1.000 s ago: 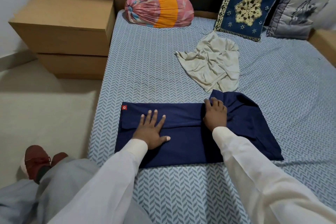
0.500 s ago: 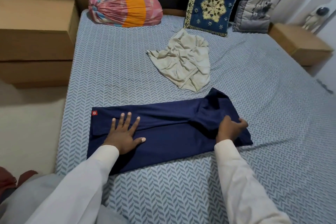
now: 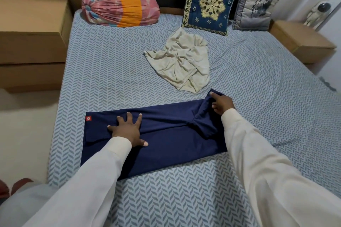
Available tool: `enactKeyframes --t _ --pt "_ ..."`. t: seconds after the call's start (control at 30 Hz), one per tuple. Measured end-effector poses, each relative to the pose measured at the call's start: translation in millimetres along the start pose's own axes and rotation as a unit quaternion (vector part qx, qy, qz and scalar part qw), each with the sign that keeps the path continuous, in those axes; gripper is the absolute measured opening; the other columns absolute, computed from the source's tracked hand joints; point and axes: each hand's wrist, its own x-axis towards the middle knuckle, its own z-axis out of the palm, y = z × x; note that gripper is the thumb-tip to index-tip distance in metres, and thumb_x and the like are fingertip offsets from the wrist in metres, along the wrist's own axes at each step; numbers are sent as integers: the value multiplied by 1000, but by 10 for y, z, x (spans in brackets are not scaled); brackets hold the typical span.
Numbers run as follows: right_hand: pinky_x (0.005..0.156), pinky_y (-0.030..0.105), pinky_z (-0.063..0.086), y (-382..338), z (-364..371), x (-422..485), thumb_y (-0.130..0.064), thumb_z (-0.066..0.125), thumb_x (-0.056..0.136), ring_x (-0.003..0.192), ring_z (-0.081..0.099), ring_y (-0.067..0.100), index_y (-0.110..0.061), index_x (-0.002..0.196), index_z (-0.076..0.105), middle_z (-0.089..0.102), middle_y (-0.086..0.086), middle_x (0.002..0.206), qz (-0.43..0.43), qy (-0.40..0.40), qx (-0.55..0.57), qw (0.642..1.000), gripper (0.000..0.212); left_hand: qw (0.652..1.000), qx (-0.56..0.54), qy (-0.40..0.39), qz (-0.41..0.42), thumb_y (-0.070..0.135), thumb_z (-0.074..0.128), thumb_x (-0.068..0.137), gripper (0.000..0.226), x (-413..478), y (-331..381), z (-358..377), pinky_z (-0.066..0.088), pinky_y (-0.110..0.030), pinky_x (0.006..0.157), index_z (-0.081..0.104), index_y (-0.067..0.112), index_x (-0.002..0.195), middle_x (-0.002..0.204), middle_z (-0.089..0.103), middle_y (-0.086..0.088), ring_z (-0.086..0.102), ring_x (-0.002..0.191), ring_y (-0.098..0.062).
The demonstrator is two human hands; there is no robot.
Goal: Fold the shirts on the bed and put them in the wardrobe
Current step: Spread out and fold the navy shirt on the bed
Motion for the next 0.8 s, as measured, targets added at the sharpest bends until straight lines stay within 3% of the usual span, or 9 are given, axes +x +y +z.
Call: enactKeyframes --t 0.1,0.23,0.33,0.4,0.5,0.6,0.63,0.7,0.8 --pt "47 20 42 -120 -19 26 -36 74 88 53 50 14 -16 82 58 53 5 67 47 -34 -5 998 27 1000 0 -5 -10 76 67 70 124 9 22 1 23 -74 106 -18 39 153 163 -14 -6 -2 147 -45" --pt "39 22 50 35 -191 161 -14 71 87 63 60 21 -10 91 58 61 9 83 52 16 84 995 14 1000 3 -16 -18 75 67 70 126 25 40 -5 23 -74 106 -20 38 153 163 -15 -7 -3 147 -45" --pt "59 33 53 335 -380 168 -3 67 82 78 64 28 -5 88 62 63 18 89 0 76 26 997 8 1000 5 -20 -18 75 67 71 126 30 58 -12 23 -75 106 -21 37 153 163 -15 -8 -3 147 -46" --pt "63 32 52 545 -461 136 -5 68 76 78 62 25 -9 87 62 63 15 86 -10 122 -20 992 13 1000 10 -21 -19 75 68 70 127 24 65 -28 24 -75 105 -20 37 153 163 -14 -7 -1 146 -45" --pt "73 31 47 603 -435 -33 -6 61 76 89 59 29 -11 112 55 62 17 106 -45 195 -27 979 37 1000 12 -12 -20 76 71 65 132 3 50 -63 29 -74 103 -19 36 154 163 -9 -6 5 145 -43" --pt "94 44 42 518 -279 -150 -12 60 76 111 52 38 -13 120 55 57 19 119 -168 251 -191 934 45 1000 9 -6 -19 77 73 62 136 -4 45 -89 32 -73 102 -18 35 154 162 -10 -5 4 145 -42" --pt "94 45 43 512 -196 -175 -15 59 75 108 53 38 -14 118 59 59 19 114 -231 240 -222 916 43 1000 8 -8 -19 77 73 61 136 -10 43 -99 32 -73 102 -18 35 154 162 -11 -5 4 146 -41" --pt "91 44 47 556 -15 -158 -18 56 79 103 55 37 -15 114 64 62 16 106 -336 127 -316 878 36 1000 10 -11 -20 77 73 61 136 -13 42 -102 32 -73 102 -18 36 154 162 -12 -5 3 146 -41" --pt "92 43 47 601 133 -13 -18 54 87 104 55 37 -15 113 66 60 14 107 -350 -16 -438 828 29 1000 13 -9 -21 77 71 63 134 -17 38 -96 33 -72 102 -18 35 154 162 -12 -5 4 145 -41"
